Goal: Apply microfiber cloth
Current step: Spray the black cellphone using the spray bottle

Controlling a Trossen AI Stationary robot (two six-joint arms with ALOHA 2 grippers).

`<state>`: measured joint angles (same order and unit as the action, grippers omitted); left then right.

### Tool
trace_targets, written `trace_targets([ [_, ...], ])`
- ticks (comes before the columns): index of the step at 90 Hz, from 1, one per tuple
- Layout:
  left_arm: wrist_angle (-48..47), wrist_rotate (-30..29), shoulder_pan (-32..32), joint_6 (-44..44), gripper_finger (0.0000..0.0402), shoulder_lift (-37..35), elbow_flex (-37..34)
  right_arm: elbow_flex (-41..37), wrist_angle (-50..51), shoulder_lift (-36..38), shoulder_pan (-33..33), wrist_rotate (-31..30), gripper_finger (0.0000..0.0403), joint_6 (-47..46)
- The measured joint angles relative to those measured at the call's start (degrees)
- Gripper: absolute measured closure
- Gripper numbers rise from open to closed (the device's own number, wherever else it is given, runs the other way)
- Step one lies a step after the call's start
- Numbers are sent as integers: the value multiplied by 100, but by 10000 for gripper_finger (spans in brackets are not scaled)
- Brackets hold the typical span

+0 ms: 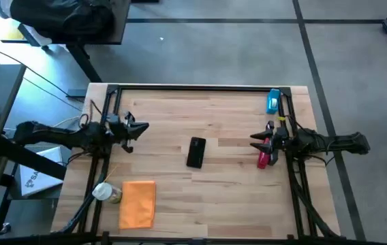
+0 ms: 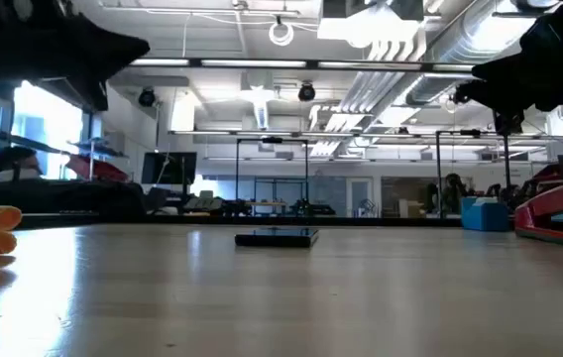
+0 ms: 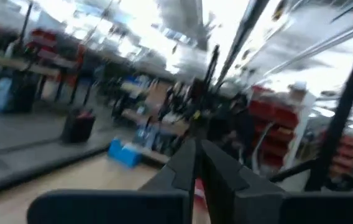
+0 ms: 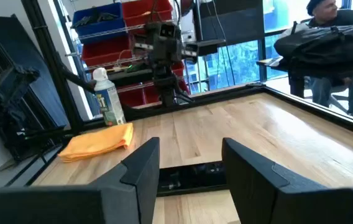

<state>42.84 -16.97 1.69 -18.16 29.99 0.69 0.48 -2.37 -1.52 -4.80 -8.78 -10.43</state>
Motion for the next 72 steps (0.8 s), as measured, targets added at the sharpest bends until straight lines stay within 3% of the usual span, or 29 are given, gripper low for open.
trace_targets([
  [22, 250, 463, 130, -244, 396, 1337, 539, 1, 1, -1, 0, 0, 260, 1],
  [51, 246, 491, 654, 865, 394, 2957, 1474, 1, 2, -1, 0, 0, 260, 1],
  [72, 250, 230, 1017, 1035, 349, 4212, 2095, 1, 2, 0, 0, 0, 260, 0],
])
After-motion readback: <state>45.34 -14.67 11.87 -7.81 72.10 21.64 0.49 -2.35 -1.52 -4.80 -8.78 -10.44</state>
